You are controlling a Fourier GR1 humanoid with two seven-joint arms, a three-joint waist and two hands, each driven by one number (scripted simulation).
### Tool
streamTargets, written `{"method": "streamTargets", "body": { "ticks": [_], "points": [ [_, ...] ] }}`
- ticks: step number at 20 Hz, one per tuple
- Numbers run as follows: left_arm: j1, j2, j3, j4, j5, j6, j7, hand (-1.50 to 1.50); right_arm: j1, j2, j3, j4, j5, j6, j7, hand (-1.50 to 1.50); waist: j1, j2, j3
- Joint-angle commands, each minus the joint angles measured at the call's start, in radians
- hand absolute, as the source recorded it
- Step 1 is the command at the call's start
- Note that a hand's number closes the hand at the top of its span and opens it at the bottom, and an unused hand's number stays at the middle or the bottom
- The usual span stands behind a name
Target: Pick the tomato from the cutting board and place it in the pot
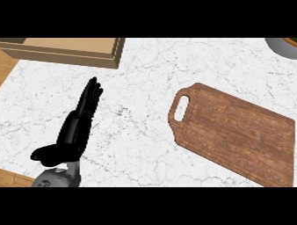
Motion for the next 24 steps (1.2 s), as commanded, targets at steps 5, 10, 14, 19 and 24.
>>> {"method": "streamTargets", "body": {
  "ticks": [5,10,14,19,24],
  "points": [
    [-0.015,-0.002,0.005,0.027,-0.008,0.007,0.006,0.0,-0.154,-0.048,-0.05,0.153,0.208,0.081,0.302,1.5,-0.011,-0.02,0.003],
    [-0.025,-0.004,0.019,0.023,-0.011,0.025,0.022,0.0,-0.198,-0.02,-0.108,0.184,0.322,0.067,0.312,1.5,-0.054,-0.034,0.005],
    [-0.003,0.0,0.035,0.037,-0.008,0.033,0.02,0.0,-0.224,0.007,-0.177,0.209,0.39,0.079,0.313,1.5,-0.085,-0.044,0.005],
    [0.023,0.008,0.061,0.04,0.016,0.023,0.002,0.0,-0.256,0.073,-0.273,0.199,0.438,0.018,0.313,1.5,-0.104,-0.05,0.006],
    [0.044,0.007,0.081,0.057,0.011,0.047,0.001,0.0,-0.248,0.154,-0.38,0.21,0.407,-0.065,0.313,1.5,-0.141,-0.06,0.006]
  ]
}}
